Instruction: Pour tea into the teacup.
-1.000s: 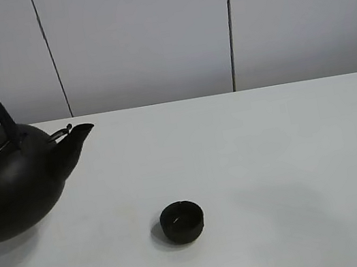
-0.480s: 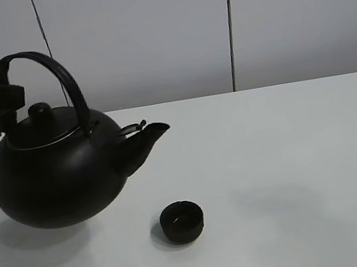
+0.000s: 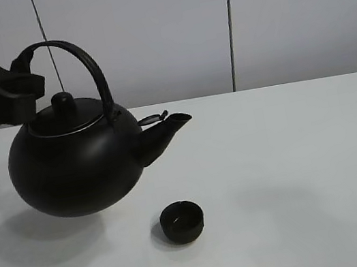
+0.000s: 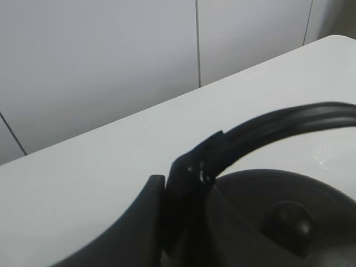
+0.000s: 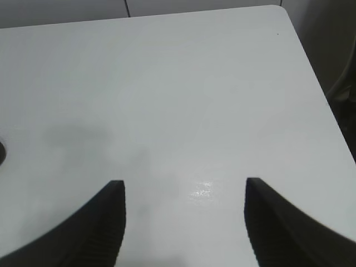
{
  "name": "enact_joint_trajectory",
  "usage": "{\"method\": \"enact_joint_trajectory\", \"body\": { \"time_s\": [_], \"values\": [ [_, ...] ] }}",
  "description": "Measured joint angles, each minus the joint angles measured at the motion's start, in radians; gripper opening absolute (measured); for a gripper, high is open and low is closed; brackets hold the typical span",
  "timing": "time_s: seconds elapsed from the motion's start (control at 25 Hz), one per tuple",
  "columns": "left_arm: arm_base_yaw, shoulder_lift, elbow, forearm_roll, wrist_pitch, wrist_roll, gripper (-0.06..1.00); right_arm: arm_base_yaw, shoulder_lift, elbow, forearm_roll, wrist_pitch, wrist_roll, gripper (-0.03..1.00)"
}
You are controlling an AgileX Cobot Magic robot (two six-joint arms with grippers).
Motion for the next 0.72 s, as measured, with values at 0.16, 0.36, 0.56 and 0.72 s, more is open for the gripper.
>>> {"method": "enact_joint_trajectory", "body": {
  "time_s": [0.16, 0.36, 0.56, 0.72],
  "values": [
    [-0.035, 0.069, -0.006, -0.166, -0.006, 0.084, 0.11, 0.0, 0.0, 0.0, 0.0, 0.0, 0.0, 0.43],
    [-0.041, 0.166, -0.007, -0.229, -0.068, 0.101, 0.11, 0.0, 0.0, 0.0, 0.0, 0.0, 0.0, 0.43],
    [-0.041, 0.179, -0.011, -0.236, -0.09, 0.161, 0.11, 0.0, 0.0, 0.0, 0.0, 0.0, 0.0, 0.43],
    [-0.041, 0.179, -0.011, -0.248, -0.098, 0.19, 0.11, 0.0, 0.0, 0.0, 0.0, 0.0, 0.0, 0.43]
  ]
}}
